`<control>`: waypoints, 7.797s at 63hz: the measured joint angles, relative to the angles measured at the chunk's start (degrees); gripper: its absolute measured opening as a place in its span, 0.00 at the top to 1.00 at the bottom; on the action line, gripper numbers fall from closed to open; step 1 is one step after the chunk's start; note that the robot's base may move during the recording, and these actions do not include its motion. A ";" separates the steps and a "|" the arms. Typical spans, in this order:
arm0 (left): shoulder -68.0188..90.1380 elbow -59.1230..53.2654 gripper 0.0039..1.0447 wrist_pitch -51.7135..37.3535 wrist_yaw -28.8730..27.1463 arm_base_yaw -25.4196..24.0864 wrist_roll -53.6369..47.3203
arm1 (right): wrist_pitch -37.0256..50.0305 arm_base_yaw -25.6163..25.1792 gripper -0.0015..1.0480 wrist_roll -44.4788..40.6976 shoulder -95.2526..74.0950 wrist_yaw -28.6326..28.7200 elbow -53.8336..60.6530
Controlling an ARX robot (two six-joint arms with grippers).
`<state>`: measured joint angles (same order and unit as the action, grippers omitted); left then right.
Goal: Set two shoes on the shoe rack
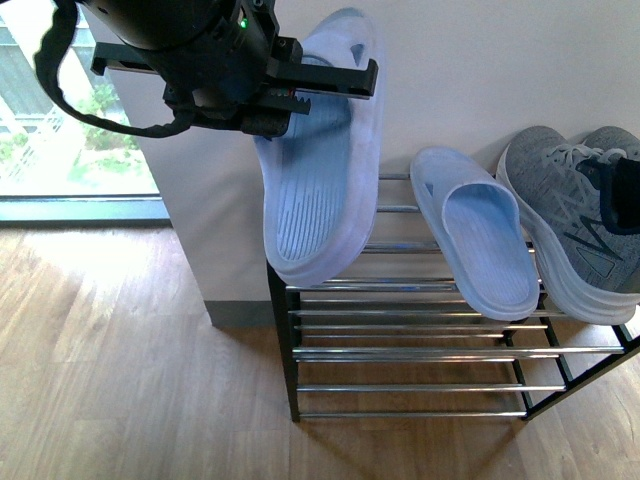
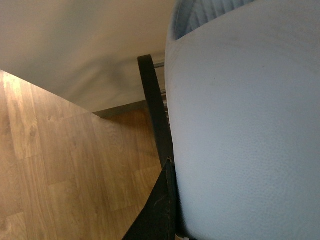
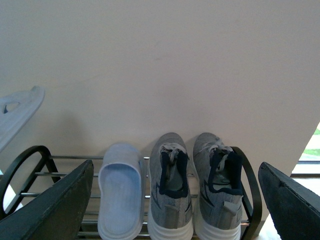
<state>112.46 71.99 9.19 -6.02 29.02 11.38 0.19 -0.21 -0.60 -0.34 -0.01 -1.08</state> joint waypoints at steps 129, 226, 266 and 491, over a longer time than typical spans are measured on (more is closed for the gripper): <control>34.36 40.39 0.96 23.28 -8.85 4.63 -4.28 | 0.00 0.02 0.09 0.00 0.02 0.00 0.00; -28.61 -21.31 0.09 -3.58 -22.16 -13.55 0.26 | 0.00 0.02 0.09 0.00 0.02 0.00 0.00; -67.91 -56.48 0.56 -38.05 -1.38 -21.20 -9.90 | 0.00 0.02 0.09 0.00 0.02 -0.02 0.00; -111.56 -71.17 0.09 -9.18 6.03 -28.87 -11.15 | -0.20 0.15 0.09 0.17 0.09 -0.07 0.00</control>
<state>0.91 0.82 0.01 0.01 0.14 0.23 -0.01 -0.05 -0.43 -0.25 -0.08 -1.08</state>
